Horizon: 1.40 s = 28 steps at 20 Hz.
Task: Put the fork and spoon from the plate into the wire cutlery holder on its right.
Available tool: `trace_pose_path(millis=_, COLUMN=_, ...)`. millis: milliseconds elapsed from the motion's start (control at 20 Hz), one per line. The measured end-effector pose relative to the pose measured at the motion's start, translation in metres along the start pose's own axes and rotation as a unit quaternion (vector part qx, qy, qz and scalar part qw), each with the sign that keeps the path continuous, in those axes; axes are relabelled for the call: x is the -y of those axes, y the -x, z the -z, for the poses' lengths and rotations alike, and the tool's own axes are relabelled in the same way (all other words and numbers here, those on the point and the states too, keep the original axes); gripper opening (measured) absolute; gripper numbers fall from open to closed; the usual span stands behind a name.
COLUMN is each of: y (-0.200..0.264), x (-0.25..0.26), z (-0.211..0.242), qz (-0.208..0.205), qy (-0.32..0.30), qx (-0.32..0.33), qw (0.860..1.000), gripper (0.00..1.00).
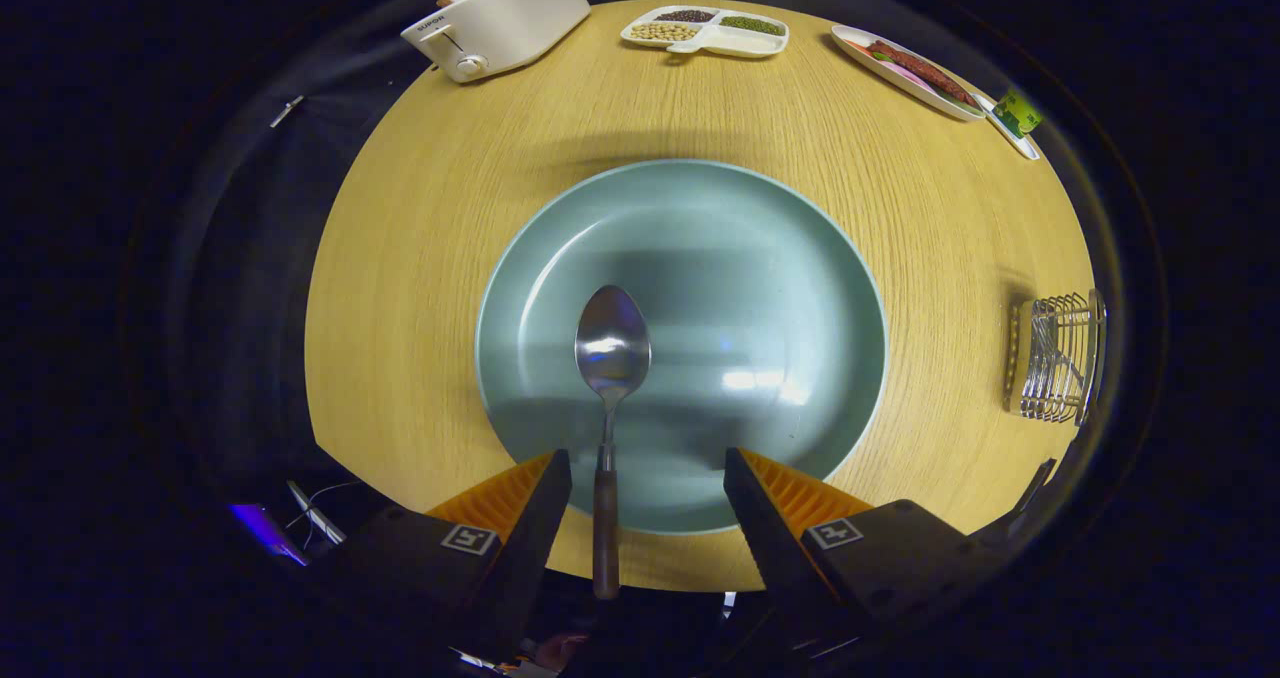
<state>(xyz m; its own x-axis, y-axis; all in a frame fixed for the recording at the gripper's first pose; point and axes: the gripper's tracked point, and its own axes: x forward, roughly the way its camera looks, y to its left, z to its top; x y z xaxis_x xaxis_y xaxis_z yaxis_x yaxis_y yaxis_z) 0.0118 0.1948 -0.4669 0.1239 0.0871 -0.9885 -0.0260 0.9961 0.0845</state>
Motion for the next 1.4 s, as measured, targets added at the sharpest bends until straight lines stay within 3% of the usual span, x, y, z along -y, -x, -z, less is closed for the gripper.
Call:
trace_pose_path(millis=50, y=-0.002, x=0.0, z=-0.001, qz=0.004, qy=0.002, qx=-0.001, qw=1.0, gripper=0.92)
trace_pose_path(millis=100, y=-0.003, x=-0.001, z=-0.001, qz=0.005, qy=0.006, qx=-0.003, qw=1.0, gripper=0.77)
trace_pose_path(millis=150, y=-0.005, x=-0.003, z=0.0, qz=0.004, qy=0.01, qx=-0.007, qw=1.0, gripper=0.71)
trace_pose_path(millis=250, y=-0.008, x=-0.004, z=0.001, qz=0.004, qy=0.018, qx=-0.014, qw=1.0, gripper=0.7)
trace_pose_path(millis=450, y=-0.013, x=-0.007, z=0.007, qz=0.005, qy=0.03, qx=-0.028, qw=0.999, gripper=0.4)
trace_pose_path(millis=500, y=-0.013, x=-0.005, z=0.006, qz=0.005, qy=0.034, qx=-0.029, qw=0.999, gripper=0.27)
trace_pose_path(millis=600, y=-0.008, x=-0.007, z=0.002, qz=-0.006, qy=0.029, qx=-0.028, qw=0.999, gripper=0.16)
trace_pose_path(millis=800, y=-0.009, x=-0.015, z=0.001, qz=-0.042, qy=0.028, qx=-0.029, qw=0.998, gripper=0.09)
trace_pose_path(millis=1400, y=0.057, x=0.007, z=-0.029, qz=-0.112, qy=-0.028, qx=0.014, qw=0.993, gripper=0.09)
